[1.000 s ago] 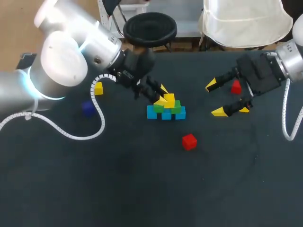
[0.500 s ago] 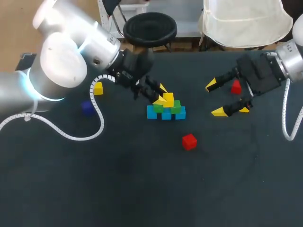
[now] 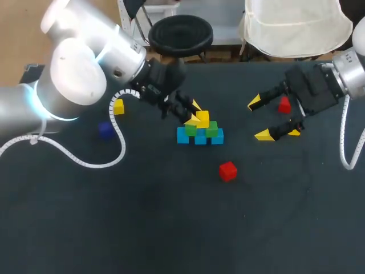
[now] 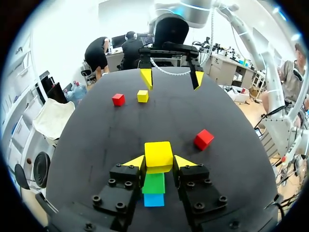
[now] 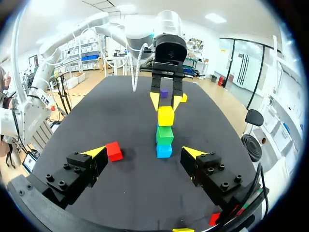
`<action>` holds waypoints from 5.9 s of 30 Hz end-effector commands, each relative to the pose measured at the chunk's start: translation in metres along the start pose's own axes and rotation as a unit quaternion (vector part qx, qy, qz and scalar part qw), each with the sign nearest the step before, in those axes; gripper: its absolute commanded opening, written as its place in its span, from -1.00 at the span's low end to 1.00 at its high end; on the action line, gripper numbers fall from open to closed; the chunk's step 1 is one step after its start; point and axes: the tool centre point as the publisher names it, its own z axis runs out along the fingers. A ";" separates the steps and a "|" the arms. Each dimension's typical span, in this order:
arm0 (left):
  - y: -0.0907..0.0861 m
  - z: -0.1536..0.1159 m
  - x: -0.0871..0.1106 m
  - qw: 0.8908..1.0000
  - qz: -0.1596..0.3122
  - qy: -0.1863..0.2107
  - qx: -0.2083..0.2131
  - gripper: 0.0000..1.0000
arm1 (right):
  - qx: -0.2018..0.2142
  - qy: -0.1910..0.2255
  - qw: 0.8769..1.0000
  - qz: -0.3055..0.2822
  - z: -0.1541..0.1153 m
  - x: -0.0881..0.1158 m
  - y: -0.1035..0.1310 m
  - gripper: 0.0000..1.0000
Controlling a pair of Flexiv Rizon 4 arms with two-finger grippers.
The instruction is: Place the blue cubes, place green cubes on the blue cubes, place the yellow cubes on the green cubes, then place the red cubes on the yellow cubes, and place purple cube on the red cubes.
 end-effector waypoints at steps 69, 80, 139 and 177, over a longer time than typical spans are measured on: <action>0.006 0.002 0.004 0.999 0.037 -0.005 0.012 -1.00 | 0.000 -0.001 1.000 -0.001 0.000 0.000 0.000 1.00; 0.005 0.002 0.004 0.999 0.046 0.005 -0.001 -1.00 | 0.000 -0.001 1.000 -0.001 0.000 0.000 0.000 1.00; 0.010 -0.008 0.000 1.000 0.014 0.001 -0.027 1.00 | 0.000 -0.001 1.000 -0.001 0.000 0.000 0.000 1.00; -0.021 -0.093 0.011 0.994 -0.073 -0.049 -0.070 1.00 | 0.000 -0.001 1.000 -0.001 0.000 0.000 0.000 1.00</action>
